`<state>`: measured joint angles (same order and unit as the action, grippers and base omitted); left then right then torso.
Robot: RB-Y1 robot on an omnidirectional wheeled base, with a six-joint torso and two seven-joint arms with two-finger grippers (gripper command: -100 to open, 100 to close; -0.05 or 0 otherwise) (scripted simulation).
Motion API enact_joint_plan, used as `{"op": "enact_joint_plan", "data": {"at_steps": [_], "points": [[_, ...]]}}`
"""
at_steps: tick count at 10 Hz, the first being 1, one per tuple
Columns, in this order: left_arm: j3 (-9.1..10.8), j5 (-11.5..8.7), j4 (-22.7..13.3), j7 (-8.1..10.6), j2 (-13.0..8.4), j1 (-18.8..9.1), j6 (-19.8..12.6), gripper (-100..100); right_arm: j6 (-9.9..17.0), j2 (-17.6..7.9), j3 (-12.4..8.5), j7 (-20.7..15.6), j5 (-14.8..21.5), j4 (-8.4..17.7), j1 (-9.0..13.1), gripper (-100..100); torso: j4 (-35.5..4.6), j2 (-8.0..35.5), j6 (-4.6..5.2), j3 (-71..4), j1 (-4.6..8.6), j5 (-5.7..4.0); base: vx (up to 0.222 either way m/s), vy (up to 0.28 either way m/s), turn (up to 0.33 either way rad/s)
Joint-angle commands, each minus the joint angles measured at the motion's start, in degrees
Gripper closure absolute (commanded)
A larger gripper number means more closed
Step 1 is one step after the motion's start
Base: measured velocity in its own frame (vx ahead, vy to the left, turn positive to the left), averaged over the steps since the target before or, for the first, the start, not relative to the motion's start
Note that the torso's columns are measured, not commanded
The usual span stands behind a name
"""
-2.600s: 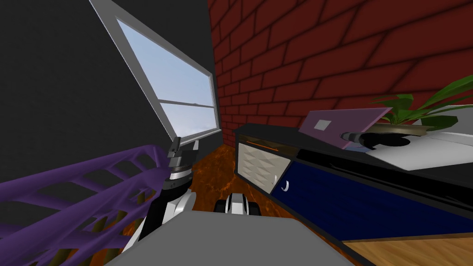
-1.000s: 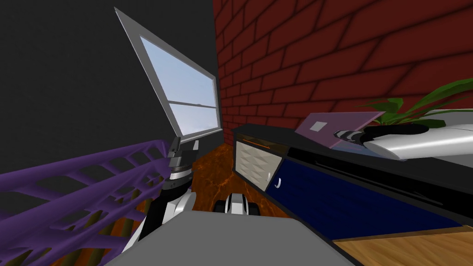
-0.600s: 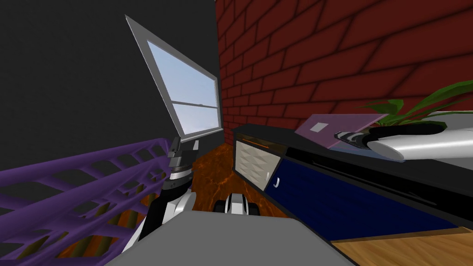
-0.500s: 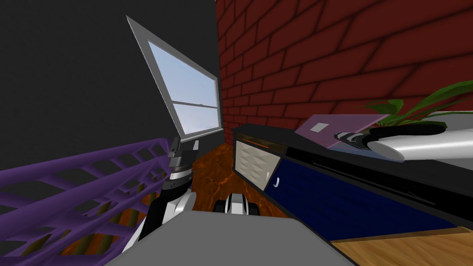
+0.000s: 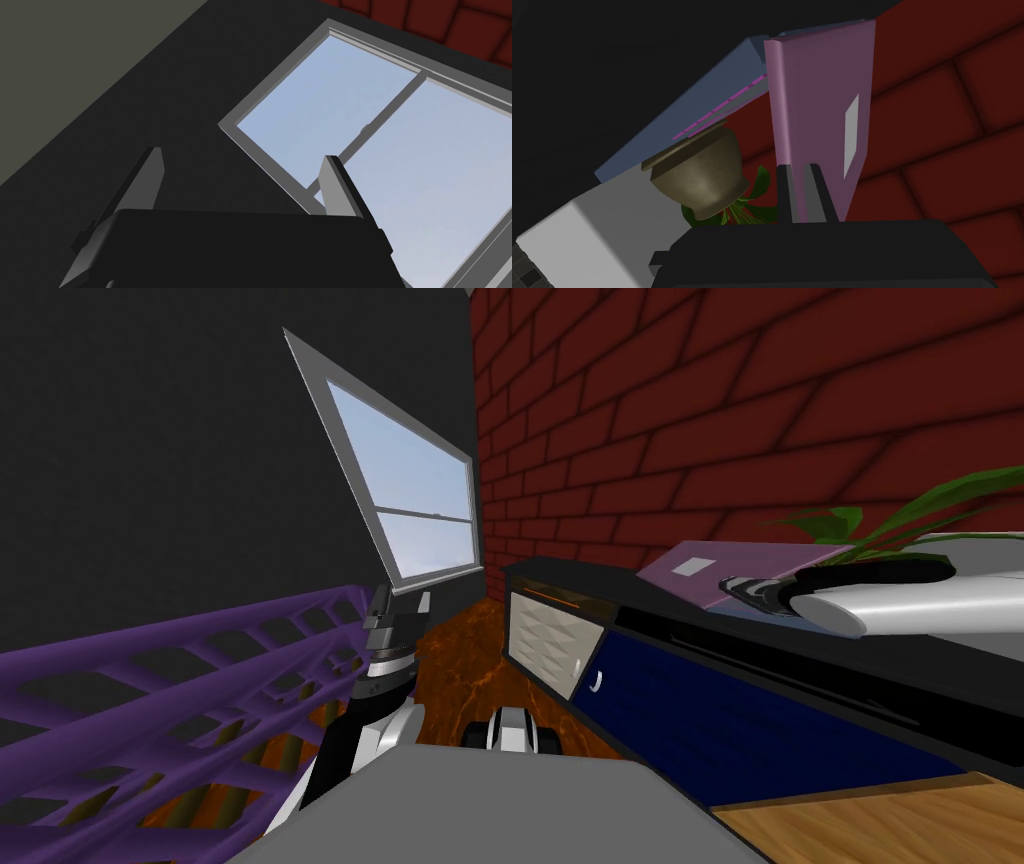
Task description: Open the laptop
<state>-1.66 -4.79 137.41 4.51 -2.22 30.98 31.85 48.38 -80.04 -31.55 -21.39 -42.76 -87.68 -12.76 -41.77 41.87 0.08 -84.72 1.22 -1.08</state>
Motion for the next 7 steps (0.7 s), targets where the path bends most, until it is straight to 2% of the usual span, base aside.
{"op": "enact_joint_plan", "data": {"at_steps": [1,3,6,7], "points": [[0.0,0.0,0.0,0.0,0.0,0.0,0.0,0,1.5,-1.7,-1.3,0.2,-1.3,-0.8,0.2,-100,-0.1,-0.1,0.02,-0.1,-0.17,0.22,0.0,0.013,-0.039],[0.01,0.0,0.0,0.0,0.0,0.0,0.0,0,3.2,-3.4,-2.5,0.2,-2.4,-1.6,0.1,-100,-0.4,0.1,-0.07,0.0,-1.06,0.97,0.025,-0.008,-0.043],[0.0,0.0,0.0,0.0,0.0,0.0,0.0,0,5.6,-5.8,-4.4,0.3,-4.1,-2.7,0.0,-100,-0.6,0.5,-0.07,0.2,-1.34,1.13,0.023,-0.004,-0.027],[0.0,0.0,0.0,0.0,0.0,0.0,0.0,0,7.3,-7.4,-5.6,0.3,-5.3,-3.5,-0.1,-100,-0.6,0.5,-0.07,0.2,-1.28,1.1,0.02,0.004,-0.05]]}}
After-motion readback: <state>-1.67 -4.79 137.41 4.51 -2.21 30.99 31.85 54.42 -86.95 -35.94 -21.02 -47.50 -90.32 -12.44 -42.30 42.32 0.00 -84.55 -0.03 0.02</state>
